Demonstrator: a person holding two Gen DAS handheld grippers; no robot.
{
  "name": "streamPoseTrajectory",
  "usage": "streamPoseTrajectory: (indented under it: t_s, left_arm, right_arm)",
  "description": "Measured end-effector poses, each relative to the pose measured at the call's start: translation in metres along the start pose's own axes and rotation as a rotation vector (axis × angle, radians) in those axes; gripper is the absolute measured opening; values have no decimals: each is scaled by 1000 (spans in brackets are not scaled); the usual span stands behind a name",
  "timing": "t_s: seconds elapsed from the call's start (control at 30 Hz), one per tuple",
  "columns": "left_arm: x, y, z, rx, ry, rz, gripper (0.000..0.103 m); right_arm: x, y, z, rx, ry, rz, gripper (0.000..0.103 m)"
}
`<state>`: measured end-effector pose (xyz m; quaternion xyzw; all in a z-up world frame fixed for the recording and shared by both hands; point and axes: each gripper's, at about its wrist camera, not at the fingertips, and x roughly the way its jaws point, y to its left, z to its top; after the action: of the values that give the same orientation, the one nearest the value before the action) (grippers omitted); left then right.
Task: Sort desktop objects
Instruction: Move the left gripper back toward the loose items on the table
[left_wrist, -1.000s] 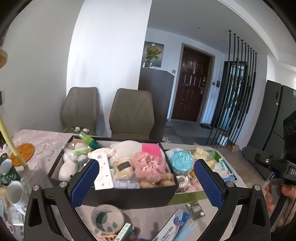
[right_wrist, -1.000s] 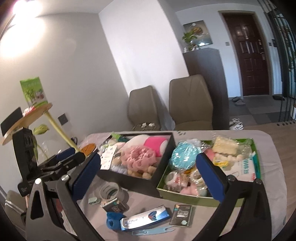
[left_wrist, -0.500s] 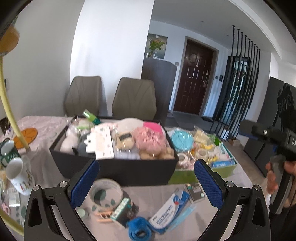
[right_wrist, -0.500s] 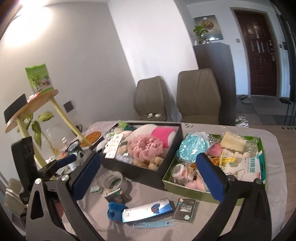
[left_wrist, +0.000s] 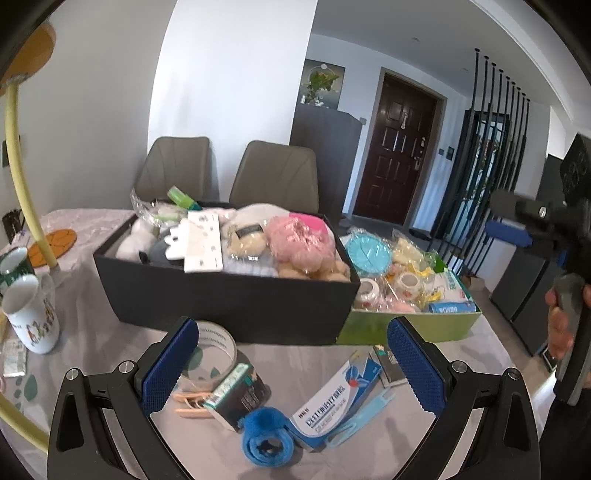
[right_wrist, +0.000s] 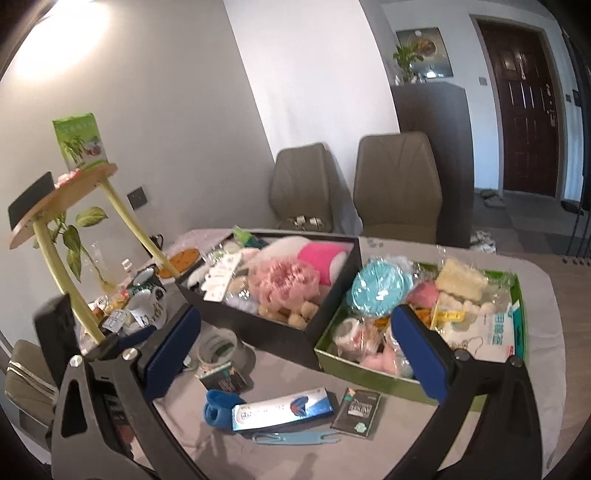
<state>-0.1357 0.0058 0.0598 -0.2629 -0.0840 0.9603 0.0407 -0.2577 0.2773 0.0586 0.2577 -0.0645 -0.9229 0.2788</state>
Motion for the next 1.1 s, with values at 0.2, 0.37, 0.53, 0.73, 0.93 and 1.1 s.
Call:
streamPoseTrajectory:
  t_s: [0.2,0.37,0.53,0.73,0.93,1.1]
  left_arm:
    - [10,0,-20,-27,22,5,102]
    - [18,-4,-35,-56,81,-74,102]
    - [26,-12,-52,-56,136,-152,102]
    - [32,-25,-66,-36,190,-173,102]
    - [44,-34,-80,-11,265,-150,82]
    - [48,-35,-88,-5,285,-136,81]
  right_arm:
    - [-7,8,0,-64,-111,-82,103]
    - [15,2,-4,-40,-17,4,102]
    - [34,0,-14,-28,39,99,99]
    - [57,5,-25,-49,156,172,98]
    - [86,13,-47,-118,289,215,87]
    - [109,13,-63,-129,391,206,80]
